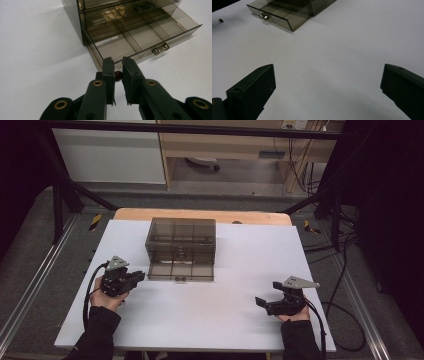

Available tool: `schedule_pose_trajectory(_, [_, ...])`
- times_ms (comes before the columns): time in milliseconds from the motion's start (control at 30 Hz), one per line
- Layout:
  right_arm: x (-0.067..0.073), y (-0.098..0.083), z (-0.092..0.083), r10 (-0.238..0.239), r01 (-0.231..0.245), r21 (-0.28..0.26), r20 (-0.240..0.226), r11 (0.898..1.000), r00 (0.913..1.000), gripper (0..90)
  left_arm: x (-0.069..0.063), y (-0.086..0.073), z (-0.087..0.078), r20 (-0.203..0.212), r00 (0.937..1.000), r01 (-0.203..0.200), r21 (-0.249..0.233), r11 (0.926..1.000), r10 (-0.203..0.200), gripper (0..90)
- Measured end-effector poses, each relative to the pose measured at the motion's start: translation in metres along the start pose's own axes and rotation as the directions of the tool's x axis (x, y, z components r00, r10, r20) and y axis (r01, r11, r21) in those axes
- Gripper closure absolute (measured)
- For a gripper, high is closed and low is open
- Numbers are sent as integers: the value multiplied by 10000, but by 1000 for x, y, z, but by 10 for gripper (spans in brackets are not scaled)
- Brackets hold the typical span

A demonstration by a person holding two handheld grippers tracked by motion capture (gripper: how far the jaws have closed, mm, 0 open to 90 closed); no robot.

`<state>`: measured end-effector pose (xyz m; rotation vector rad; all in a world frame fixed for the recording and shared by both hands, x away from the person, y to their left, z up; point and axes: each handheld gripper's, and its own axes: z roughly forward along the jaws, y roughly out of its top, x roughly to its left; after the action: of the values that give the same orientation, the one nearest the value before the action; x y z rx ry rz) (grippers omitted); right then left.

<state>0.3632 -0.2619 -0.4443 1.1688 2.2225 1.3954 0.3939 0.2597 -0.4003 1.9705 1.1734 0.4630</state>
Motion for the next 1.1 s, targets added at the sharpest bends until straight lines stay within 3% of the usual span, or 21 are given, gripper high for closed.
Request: schedule_pose_trajectory(1100, [0, 0, 1, -12, 12, 55, -16, 10000, 10000, 5, -6, 17, 35, -33, 10000, 59, 258, 9997, -59, 802])
